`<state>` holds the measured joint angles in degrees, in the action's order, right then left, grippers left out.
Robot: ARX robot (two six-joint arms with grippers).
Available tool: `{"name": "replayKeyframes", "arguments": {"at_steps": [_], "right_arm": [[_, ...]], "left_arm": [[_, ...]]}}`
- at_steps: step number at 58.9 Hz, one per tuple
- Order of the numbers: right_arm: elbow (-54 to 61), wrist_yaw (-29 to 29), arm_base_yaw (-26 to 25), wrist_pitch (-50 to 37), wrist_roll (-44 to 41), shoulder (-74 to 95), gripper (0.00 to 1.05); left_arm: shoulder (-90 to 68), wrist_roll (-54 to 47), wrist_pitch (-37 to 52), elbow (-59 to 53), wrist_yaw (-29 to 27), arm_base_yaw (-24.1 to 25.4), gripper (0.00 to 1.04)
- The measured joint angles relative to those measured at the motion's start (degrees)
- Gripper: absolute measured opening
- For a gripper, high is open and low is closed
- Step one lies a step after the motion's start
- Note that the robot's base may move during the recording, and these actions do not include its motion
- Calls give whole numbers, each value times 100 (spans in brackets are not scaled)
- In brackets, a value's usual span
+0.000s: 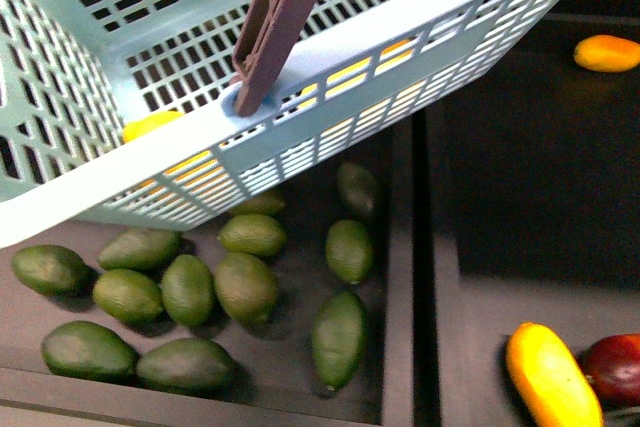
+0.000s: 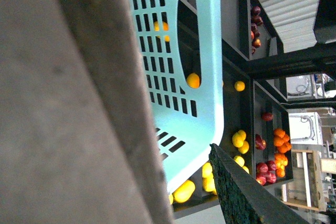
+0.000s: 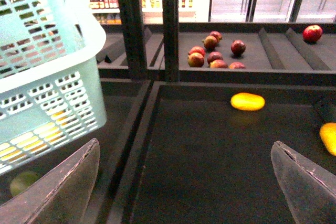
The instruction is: Pick lemon and mango into basket
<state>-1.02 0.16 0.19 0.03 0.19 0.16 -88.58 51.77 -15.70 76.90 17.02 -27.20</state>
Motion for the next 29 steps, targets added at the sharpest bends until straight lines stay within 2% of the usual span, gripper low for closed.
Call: {"name": "replayKeyframes", "arguments": {"at_steps": [29], "right_arm": [[0,-11,0,4,0,9,96]], "left_arm": [[9,-20,0,0,35,26,28]]}}
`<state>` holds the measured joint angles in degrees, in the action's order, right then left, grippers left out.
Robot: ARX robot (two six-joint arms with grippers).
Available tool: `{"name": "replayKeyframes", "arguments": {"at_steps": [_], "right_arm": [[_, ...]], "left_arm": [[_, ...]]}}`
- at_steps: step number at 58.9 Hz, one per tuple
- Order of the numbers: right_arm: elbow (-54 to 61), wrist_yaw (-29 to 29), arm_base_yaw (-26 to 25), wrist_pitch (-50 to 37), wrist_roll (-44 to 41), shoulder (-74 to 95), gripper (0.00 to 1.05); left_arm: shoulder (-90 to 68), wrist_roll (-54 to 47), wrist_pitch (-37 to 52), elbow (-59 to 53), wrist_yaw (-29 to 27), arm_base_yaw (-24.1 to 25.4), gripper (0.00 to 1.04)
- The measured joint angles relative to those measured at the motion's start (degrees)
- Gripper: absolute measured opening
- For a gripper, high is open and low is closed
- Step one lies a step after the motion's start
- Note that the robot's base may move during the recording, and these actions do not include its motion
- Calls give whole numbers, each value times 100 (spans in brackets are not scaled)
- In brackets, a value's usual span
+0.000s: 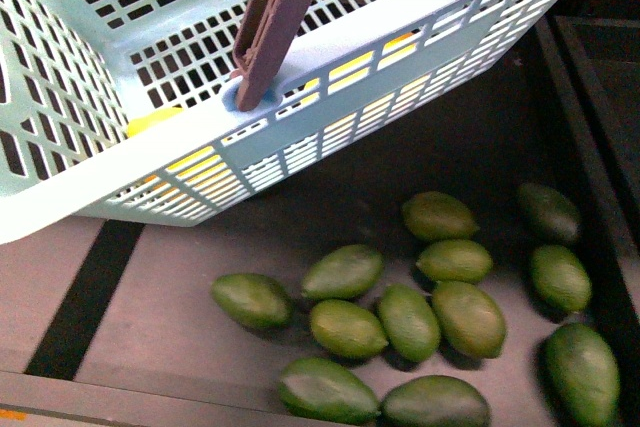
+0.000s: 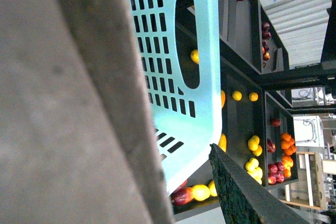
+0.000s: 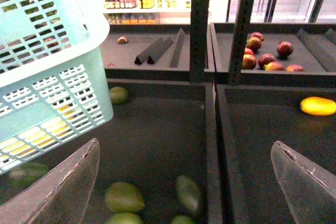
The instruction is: Pick lemon and mango into basket
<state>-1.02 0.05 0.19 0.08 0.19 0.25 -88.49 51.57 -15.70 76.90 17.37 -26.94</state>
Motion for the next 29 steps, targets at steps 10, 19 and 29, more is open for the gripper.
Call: {"name": "replayKeyframes", "arguments": {"at_steps": [10,19,29], "right_arm": [[0,9,0,0,0,-9,96],[0,9,0,0,0,-4,96],[0,9,0,0,0,-7,96]], "left_arm": [[0,9,2,0,2,0,28],[0,13,0,0,-44,0,28],[0,7,0,0,-63,0,28]]}}
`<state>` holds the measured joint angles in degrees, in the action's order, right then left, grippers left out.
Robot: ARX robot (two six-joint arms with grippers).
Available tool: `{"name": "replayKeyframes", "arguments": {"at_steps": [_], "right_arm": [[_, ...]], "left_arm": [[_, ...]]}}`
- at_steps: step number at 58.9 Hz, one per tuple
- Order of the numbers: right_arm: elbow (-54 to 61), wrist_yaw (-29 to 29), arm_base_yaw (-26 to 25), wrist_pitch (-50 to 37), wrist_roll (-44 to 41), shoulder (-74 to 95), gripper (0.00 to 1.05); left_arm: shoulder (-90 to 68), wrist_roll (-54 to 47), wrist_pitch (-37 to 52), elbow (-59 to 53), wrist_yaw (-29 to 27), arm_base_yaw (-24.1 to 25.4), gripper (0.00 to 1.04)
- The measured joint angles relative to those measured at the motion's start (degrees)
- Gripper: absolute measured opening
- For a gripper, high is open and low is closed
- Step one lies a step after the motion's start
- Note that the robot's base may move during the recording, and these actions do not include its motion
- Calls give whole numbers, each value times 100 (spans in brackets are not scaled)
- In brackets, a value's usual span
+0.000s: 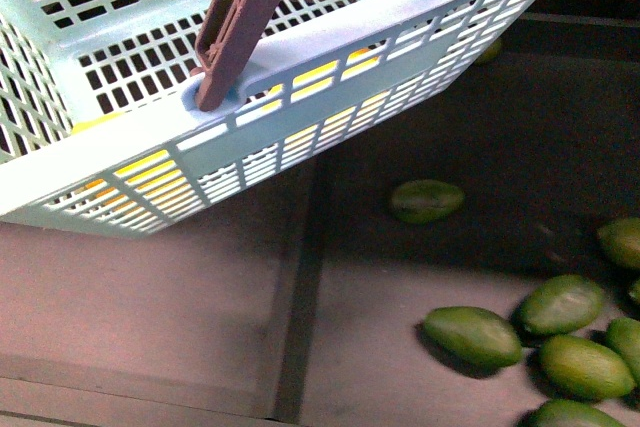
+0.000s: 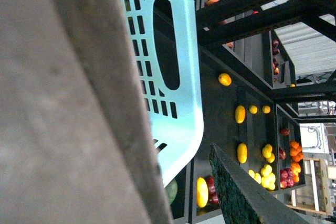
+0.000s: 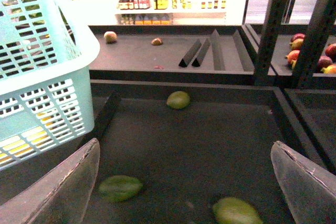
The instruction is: Pick lemon and mango into basket
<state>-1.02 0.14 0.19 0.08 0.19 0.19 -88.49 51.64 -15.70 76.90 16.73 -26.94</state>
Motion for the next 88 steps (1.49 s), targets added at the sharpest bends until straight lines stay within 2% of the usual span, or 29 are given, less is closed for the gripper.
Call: {"name": "replayKeyframes", "arguments": {"at_steps": [13,27,28,31,33,36,40,46,54,69,88], "right_arm": [[4,-46,-15,4,-2,0,96],[4,-39,-22,4,-2,0,96],[4,-39,-22,4,-2,0,96],[4,-31,-20,4,-2,-2,96],[4,-33,-20,4,-2,0,96],[4,-39,-20,4,-2,-2,96],[4,-17,-20,2,-2,-2,96],[4,4,-20,4,-2,-2,96],[4,-20,-20,4,-2,-2,96],[4,-13,-20,4,-2,-2,96],[4,-15,-20,4,-2,-2,96]], "left_arm": [[-2,-9,0,0,42,15,28],[4,-125,35,-13,-234,57,28],[4,-52,133,-48,-354,28,28],[-9,527,1104,-365,-1281,-92,28],[-149,896,1845,-490,-2186,-177,28],[-415,1252,2546,-479,-3145,-197,28],[-767,1580,2927,-304,-3689,9,28],[-1338,1853,2990,31,-3722,289,28],[-2293,2470,2953,619,-3464,527,28],[-3672,2787,2459,1565,-3032,697,28],[-4063,2990,2153,1563,-2918,901,28]]}}
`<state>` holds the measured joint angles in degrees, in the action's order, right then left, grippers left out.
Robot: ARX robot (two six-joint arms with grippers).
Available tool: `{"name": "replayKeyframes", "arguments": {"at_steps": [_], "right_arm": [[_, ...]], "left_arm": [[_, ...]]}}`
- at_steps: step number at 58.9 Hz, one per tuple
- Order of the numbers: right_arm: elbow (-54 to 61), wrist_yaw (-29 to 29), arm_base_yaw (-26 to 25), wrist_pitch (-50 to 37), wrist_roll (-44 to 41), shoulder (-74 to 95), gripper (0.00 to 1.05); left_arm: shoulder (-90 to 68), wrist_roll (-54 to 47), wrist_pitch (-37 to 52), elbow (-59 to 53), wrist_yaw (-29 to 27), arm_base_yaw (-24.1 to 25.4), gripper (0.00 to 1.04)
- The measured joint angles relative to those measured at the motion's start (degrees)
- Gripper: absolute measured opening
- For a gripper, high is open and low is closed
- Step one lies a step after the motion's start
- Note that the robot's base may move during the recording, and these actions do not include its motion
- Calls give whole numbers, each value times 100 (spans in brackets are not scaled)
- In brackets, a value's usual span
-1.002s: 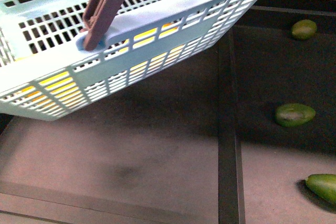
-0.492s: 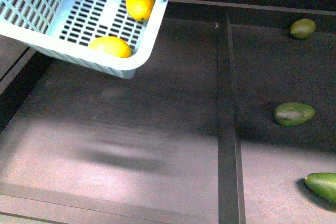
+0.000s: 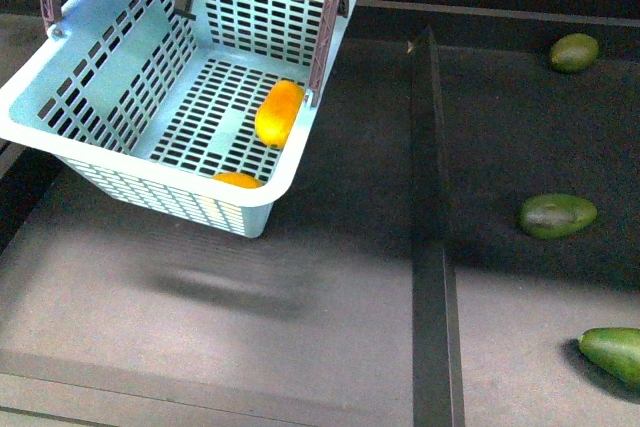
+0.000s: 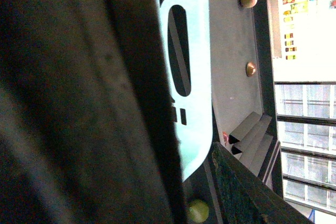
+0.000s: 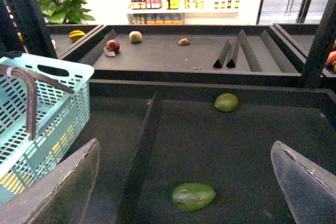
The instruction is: Pick lemon and mango into basket
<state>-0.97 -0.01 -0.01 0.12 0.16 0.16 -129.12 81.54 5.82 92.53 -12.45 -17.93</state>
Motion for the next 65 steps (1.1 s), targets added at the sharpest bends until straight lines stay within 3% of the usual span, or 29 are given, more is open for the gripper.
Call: {"name": "replayKeyframes", "arguments": {"at_steps": [31,47,65], "right_arm": [[0,0,0,0,0,0,96],[0,0,0,0,0,0,96],[0,2,0,0,0,0,96]], "left_arm": [[282,55,-354,-291,199,61,28],[269,-98,-1644,83,195,-44,28],[369,332,-1858,-160,199,4,28]]}}
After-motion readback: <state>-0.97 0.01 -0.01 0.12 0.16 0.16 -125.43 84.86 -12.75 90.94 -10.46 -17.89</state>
